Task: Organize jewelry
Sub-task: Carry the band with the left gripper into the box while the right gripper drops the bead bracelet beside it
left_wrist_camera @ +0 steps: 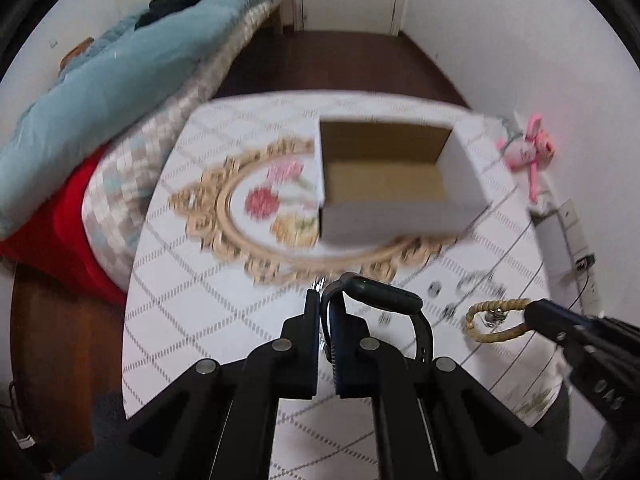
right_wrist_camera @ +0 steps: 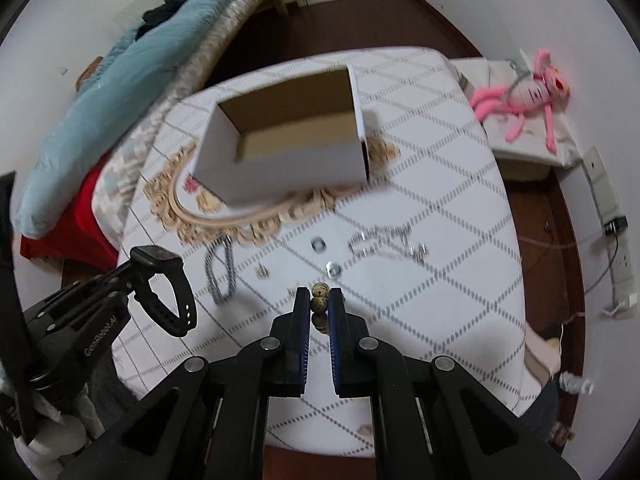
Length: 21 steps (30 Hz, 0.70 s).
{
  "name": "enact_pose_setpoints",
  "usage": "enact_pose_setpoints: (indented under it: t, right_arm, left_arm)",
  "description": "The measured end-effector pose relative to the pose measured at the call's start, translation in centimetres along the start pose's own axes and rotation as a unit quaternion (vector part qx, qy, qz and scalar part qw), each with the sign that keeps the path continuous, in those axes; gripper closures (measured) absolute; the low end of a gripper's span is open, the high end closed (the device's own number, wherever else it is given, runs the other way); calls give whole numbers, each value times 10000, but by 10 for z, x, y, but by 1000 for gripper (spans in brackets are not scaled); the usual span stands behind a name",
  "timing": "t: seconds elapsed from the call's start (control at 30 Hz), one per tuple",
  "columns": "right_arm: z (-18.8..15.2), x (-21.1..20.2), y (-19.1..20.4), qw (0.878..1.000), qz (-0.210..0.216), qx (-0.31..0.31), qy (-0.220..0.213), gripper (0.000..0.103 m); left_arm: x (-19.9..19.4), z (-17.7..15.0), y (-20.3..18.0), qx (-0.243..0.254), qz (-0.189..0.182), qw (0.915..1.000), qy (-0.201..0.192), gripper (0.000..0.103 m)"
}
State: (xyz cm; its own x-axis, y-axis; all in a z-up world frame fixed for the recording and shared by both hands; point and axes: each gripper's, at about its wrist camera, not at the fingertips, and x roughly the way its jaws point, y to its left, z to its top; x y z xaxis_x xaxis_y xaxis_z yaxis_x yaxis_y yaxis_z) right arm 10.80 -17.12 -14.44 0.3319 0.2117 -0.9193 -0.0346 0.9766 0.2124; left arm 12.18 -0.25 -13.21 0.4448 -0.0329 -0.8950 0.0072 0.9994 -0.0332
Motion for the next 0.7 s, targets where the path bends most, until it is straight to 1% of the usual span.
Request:
enact_pose_setpoints:
  t: [0.07,0.2,0.27,0.37,0.5,0.57,0.7]
  right_arm:
    - [15,-7,2,9999,25,-43,-135,94]
    - [49,-23,6,9989,102,-104,-450,94]
    - [70,-32,9,9978,153,-148,-633,94]
    - [101,-39,15,9963,235,-223,-791,94]
    - [134,-32,22,9960,313,-310,-776,94]
    - [149,-21,24,9965,355,-330,-686,94]
    - [166,7,26,9977,393,-343,-426,94]
  left_arm:
    - [-7,17,-3,-11,-68,9999,-137,101]
    - [-8,47,-6,12,-192,9994,-296,101]
    - [-5,60,-8,22,-235,9992,-331,101]
    - [3,78,-9,-5,-343,9990,-279,101]
    - [25,98,-7,-23,-451,9989,-101,101]
    - [36,105,-6,-41,-483,9988,0,101]
    - [59,120,-3,-110,-601,9978,265,100]
